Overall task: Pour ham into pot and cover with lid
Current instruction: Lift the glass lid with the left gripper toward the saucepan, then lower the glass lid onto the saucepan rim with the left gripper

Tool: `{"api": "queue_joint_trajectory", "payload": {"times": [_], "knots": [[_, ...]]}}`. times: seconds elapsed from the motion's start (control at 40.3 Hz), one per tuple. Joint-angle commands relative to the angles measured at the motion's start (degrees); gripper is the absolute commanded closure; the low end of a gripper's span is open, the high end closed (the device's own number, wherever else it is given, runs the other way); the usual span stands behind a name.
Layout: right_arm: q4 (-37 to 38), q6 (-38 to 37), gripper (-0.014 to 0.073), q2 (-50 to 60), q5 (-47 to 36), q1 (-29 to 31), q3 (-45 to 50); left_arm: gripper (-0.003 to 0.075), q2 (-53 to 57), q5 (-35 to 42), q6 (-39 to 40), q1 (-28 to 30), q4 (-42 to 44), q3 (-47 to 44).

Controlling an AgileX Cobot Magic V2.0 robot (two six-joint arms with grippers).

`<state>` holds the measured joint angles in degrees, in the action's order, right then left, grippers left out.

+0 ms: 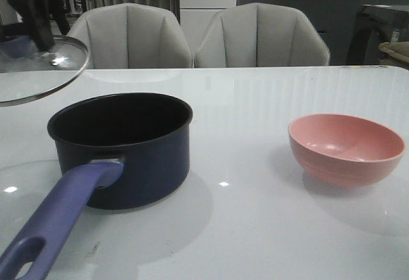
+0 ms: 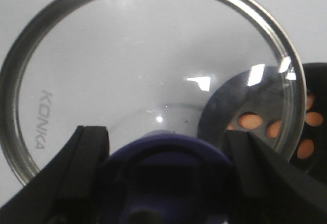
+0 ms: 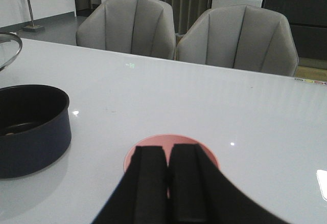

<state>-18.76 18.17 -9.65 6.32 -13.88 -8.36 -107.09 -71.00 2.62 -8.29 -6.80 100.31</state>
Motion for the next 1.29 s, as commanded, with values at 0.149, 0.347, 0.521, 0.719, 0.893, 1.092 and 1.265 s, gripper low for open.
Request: {"api": "queue_joint_trajectory", "payload": {"times": [0.149, 0.347, 0.521, 0.719, 0.893, 1.092, 1.265], "knots": [[-0.26, 0.36, 0.0442, -0.45, -4.08, -0.24, -1.57, 0.0587, 3.63, -2.81, -3.92, -8.13, -0.61, 2.05], [-0.26, 0.36, 0.0442, -0.45, -4.08, -0.24, -1.57, 0.0587, 3.18, -2.81, -4.89, -12.82, -0.61, 2.05], [-0.26, 0.36, 0.0442, -0.45, -4.08, -0.24, -1.57, 0.0587, 3.05, -2.81, -4.98, -14.89, -0.61, 0.96], [-0.26, 0.36, 0.0442, -0.45, -4.08, -0.24, -1.57, 0.0587, 3.05, -2.81, -4.98, -14.87, -3.21, -0.42], [-0.26, 0.36, 0.0442, -0.45, -4.08, -0.24, -1.57, 0.0587, 3.05, -2.81, -5.14, -15.93, -3.63, -0.43], [-0.26, 0.36, 0.0442, -0.45, -4.08, -0.24, -1.57, 0.0587, 1.54, -2.81, -6.38, -16.84, -3.53, -0.43], [-0.26, 0.36, 0.0442, -0.45, -4.08, -0.24, -1.57, 0.0587, 0.65, -2.81, -6.38, -17.08, -3.53, -0.43]]}}
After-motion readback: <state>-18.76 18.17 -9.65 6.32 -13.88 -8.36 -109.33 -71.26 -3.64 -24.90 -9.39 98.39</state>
